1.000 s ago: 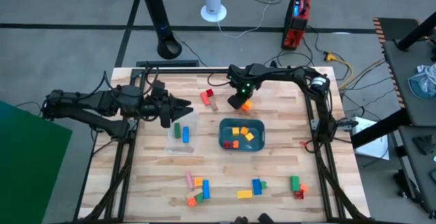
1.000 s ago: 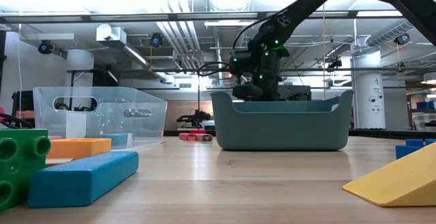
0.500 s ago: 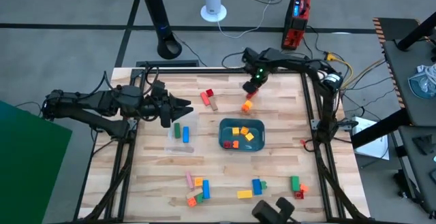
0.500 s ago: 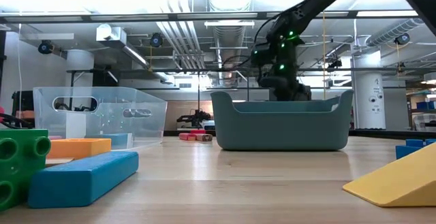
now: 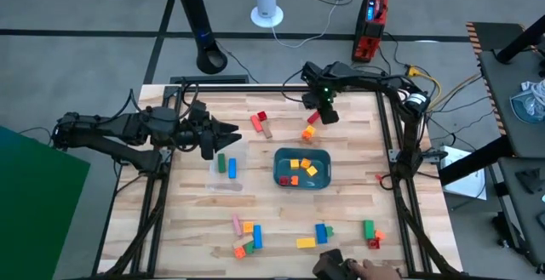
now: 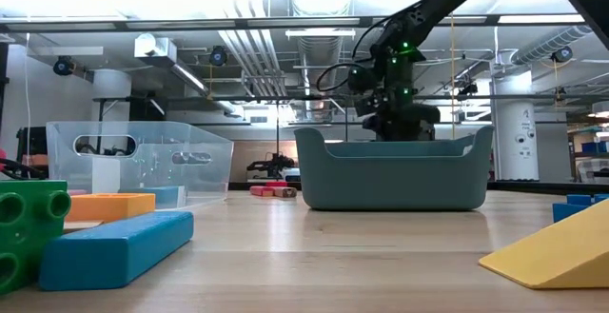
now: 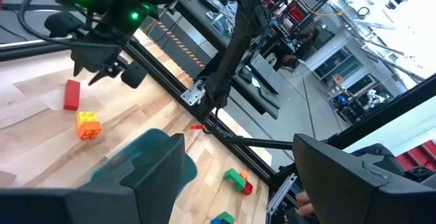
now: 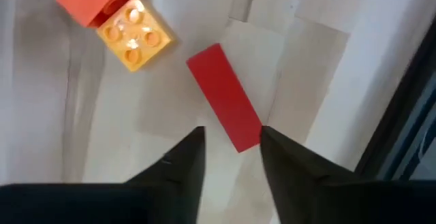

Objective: Sort blocks by size
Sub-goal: Put the red rectangular block into the transparent bin

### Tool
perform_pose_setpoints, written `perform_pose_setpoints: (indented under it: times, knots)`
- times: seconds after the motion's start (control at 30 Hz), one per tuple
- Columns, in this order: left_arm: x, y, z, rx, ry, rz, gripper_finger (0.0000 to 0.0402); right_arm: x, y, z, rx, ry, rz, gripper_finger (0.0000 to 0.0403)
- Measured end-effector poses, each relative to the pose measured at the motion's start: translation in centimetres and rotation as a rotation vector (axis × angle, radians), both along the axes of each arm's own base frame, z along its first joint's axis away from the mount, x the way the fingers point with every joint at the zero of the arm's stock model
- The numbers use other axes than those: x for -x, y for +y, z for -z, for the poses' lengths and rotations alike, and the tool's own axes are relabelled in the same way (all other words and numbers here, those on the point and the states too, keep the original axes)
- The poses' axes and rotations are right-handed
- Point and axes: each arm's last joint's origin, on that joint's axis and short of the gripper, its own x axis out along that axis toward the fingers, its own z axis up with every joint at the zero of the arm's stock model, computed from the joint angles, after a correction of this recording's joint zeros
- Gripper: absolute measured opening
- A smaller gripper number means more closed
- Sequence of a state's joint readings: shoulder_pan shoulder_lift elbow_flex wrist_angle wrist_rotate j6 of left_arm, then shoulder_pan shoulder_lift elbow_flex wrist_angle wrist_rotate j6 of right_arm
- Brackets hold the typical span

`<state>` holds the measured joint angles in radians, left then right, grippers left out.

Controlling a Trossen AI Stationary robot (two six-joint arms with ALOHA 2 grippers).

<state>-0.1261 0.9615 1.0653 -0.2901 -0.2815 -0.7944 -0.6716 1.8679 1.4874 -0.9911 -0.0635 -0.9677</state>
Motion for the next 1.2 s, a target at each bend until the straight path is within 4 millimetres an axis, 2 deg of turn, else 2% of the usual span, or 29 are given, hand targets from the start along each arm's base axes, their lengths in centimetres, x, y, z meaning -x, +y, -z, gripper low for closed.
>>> perform_pose_setpoints:
  times: [0.17, 0.37, 0.57, 0.67, 0.77, 0.83, 0.9, 1.07, 1.2]
  knots:
    - [0.0, 0.0, 0.0, -0.005, 0.003, 0.000, 0.0260, 0.1, 0.1, 1.0, 0.010, -0.008, -0.019, 0.0198]
    - [0.0, 0.0, 0.0, -0.026, 0.006, 0.003, 0.0260, 0.0, 0.0, 2.9, 0.032, -0.016, -0.007, 0.0214]
    - [0.0, 0.0, 0.0, -0.026, 0.006, 0.002, 0.0260, -0.3, -0.2, 5.4, -0.013, 0.041, -0.006, 0.0201]
    - [0.0, 0.0, 0.0, -0.021, 0.006, 0.001, 0.0260, -0.4, -0.2, 6.0, -0.020, 0.065, 0.032, 0.0190]
    - [0.0, 0.1, 0.0, -0.020, 0.005, -0.006, 0.0260, -0.3, -0.1, 6.4, -0.035, 0.088, 0.061, 0.0163]
    - [0.0, 0.1, 0.0, -0.022, 0.005, -0.015, 0.0260, -0.2, -0.1, 6.5, -0.048, 0.093, 0.091, 0.0129]
    - [0.0, 0.1, 0.0, -0.025, 0.006, -0.022, 0.0260, -0.1, 0.0, 6.5, -0.062, 0.092, 0.124, 0.0094]
    - [0.0, 0.1, 0.0, -0.058, 0.012, -0.019, 0.0260, 0.1, -0.1, 6.0, -0.104, 0.055, 0.270, 0.0095]
    - [0.0, 0.1, 0.0, -0.108, 0.021, -0.009, 0.0260, 0.9, 0.1, 3.8, -0.120, 0.024, 0.348, 0.0095]
